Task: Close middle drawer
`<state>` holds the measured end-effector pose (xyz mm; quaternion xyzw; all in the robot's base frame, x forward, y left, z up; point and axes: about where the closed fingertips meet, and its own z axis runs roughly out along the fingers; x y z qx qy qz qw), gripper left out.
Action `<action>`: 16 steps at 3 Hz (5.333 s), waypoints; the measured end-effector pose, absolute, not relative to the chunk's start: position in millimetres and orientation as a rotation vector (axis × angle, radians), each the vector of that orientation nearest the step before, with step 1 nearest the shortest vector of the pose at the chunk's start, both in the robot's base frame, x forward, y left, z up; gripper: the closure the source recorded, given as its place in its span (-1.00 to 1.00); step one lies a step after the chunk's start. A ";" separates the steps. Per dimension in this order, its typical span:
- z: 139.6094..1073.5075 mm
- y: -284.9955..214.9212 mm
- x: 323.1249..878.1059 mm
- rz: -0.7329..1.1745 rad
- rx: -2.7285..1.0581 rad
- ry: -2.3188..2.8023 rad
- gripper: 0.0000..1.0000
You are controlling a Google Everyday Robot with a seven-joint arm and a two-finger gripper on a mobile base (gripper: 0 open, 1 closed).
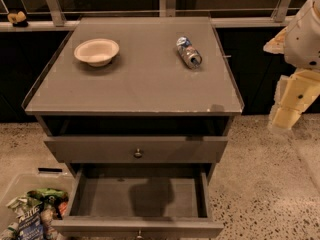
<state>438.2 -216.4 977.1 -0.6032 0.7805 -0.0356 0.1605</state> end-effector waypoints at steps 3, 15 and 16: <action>907.2 -237.5 392.7 -0.080 -1.759 2.126 -1.00; 540.8 -226.0 181.6 1.061 -2.071 1.729 -1.00; 505.6 -218.7 198.5 1.038 -2.105 1.795 -1.00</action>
Offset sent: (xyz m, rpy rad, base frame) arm -0.0678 -0.0309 -0.1360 0.0071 0.0116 0.1409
